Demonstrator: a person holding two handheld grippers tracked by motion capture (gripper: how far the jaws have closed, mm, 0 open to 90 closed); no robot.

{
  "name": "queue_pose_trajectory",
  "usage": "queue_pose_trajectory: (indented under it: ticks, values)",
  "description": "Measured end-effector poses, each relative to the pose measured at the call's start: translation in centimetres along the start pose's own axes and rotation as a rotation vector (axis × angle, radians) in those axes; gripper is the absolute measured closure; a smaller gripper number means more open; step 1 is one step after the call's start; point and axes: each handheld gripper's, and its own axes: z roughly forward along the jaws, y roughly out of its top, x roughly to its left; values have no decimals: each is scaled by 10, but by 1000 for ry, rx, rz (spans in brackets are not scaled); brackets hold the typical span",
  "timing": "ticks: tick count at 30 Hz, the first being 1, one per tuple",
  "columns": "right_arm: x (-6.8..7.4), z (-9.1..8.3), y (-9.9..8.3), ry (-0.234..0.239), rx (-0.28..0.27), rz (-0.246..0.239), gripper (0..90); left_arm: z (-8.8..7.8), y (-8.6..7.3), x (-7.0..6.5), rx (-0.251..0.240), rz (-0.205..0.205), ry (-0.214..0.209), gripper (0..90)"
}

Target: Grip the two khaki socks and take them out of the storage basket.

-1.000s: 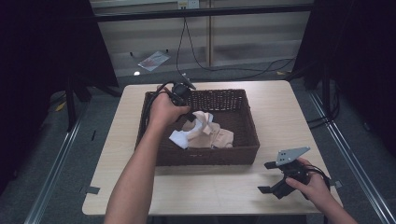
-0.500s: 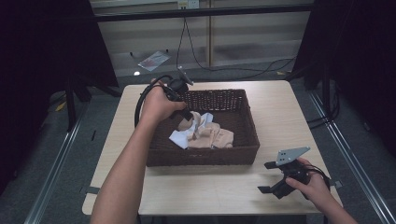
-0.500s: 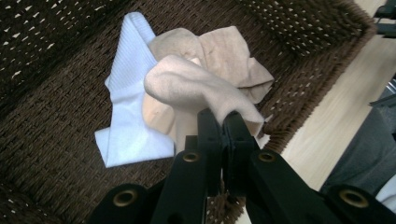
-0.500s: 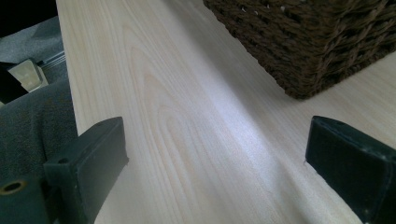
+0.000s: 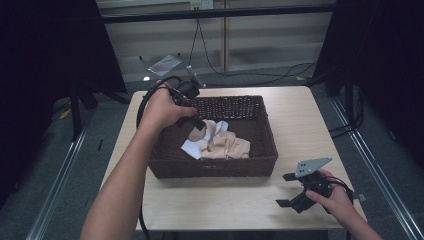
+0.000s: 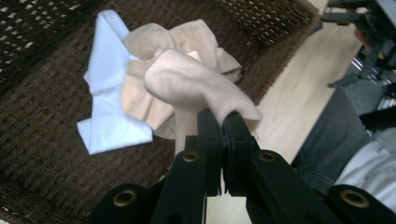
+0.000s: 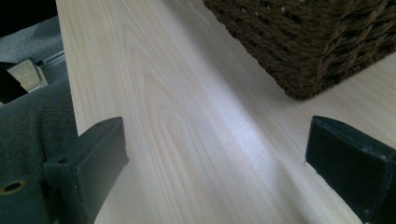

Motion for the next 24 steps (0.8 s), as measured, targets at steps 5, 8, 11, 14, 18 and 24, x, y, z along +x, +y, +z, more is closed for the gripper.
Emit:
queue_pose_trajectory:
  ticks: [5,8,11,14,18,24]
  values:
    - [0,0,0,0,-1,-2,51,-2,-3,-6,13,14,-15,875]
    - [0,-1,0,1,-2,-1,51,-5,-4,-11,27,30,-23,875]
    - [0,0,0,0,-1,-1,51,-7,-4,-15,31,43,-26,875]
    - [0,0,0,0,-1,-4,51,-8,-6,-20,33,60,-30,875]
    - [1,0,0,-1,-1,-2,51,-9,-8,-23,42,69,-43,875]
    - [0,1,0,1,1,-8,51,-10,-11,-28,41,91,-70,875]
